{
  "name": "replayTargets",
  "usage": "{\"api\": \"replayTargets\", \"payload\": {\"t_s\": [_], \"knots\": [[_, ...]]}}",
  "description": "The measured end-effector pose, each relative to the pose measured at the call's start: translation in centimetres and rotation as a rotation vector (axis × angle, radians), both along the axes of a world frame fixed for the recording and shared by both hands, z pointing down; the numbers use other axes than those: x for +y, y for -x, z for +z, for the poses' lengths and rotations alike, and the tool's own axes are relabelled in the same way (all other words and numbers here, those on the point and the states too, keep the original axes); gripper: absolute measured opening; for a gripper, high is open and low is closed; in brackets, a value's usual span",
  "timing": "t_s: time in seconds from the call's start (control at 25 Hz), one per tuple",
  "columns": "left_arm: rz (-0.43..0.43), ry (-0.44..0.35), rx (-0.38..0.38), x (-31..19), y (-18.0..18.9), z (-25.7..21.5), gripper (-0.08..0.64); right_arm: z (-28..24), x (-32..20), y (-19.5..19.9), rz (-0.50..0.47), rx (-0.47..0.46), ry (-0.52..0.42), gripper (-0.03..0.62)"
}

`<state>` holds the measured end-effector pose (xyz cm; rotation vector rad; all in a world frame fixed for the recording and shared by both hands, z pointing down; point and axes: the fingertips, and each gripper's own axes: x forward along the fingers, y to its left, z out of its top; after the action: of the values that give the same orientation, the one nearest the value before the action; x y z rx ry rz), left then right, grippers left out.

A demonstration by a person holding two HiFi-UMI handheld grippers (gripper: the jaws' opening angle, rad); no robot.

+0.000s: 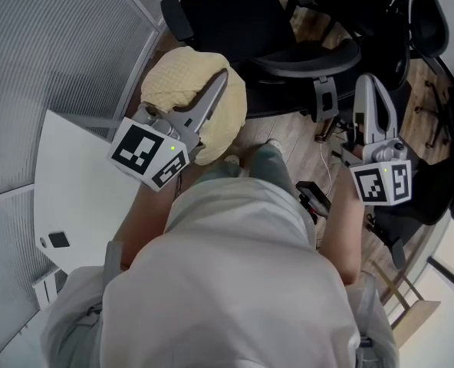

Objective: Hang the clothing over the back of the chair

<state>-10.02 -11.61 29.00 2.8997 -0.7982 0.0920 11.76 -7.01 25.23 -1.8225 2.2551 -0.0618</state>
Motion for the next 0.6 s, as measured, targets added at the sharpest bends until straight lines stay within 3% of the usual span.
{"api": "replayTargets", "payload": {"t_s": [0.6], "knots": [[-0.077, 0.008, -0.054, -0.9, -5.7, 0.4, 0.072, 0.3, -5.0, -5.6, -0.143, -0.017, 0.012, 0.021]]}}
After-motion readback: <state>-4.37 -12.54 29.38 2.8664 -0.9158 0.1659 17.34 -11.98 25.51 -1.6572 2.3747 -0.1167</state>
